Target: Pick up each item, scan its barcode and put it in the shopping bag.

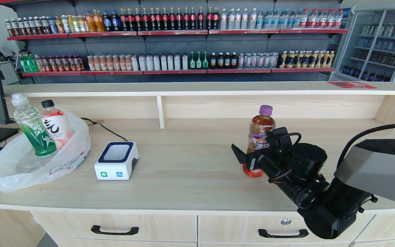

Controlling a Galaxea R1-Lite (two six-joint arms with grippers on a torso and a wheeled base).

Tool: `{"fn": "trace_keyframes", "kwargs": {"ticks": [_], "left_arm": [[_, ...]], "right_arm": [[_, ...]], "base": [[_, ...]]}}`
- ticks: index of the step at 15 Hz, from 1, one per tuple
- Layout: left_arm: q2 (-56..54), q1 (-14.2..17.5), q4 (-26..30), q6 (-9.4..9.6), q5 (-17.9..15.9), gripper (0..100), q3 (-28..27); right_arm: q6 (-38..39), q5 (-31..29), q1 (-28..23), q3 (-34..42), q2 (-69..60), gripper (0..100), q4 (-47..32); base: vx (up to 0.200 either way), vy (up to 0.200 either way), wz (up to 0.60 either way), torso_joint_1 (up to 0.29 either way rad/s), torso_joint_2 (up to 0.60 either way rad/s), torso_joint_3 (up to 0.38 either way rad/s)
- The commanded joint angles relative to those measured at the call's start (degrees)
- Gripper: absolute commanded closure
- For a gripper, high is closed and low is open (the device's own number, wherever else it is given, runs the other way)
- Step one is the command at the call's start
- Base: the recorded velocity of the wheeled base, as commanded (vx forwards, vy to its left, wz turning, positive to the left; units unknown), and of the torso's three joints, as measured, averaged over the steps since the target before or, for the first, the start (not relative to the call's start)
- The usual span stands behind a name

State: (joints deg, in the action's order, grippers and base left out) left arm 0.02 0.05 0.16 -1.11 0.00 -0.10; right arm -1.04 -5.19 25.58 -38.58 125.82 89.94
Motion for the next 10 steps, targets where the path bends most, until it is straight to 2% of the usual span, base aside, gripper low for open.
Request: {"fn": "trace_keyframes", "kwargs": {"ticks": [1,5,10], "left_arm": [[-0.02,0.04,0.02,-0.03,0.0,0,0.01],[-0.02,-0.05,0.02,-0.03,0.0,0,0.01],[-0.02,-0.05,0.02,0.05,0.0,0,0.01]], "right_arm": [[-0.02,0.01,0.0,-0.97,0.39,0,0.06],[-0.63,-5.35,1.93,-2.11,1.36,0,0.06],[0.25,-5.53,1.93,-2.73,1.27,0,0.06]], "base": [[0.0,0.0,0.0,0.0,0.0,0.0],[0.0,0.0,0.0,0.0,0.0,0.0],[0.0,0.0,0.0,0.0,0.0,0.0]]}}
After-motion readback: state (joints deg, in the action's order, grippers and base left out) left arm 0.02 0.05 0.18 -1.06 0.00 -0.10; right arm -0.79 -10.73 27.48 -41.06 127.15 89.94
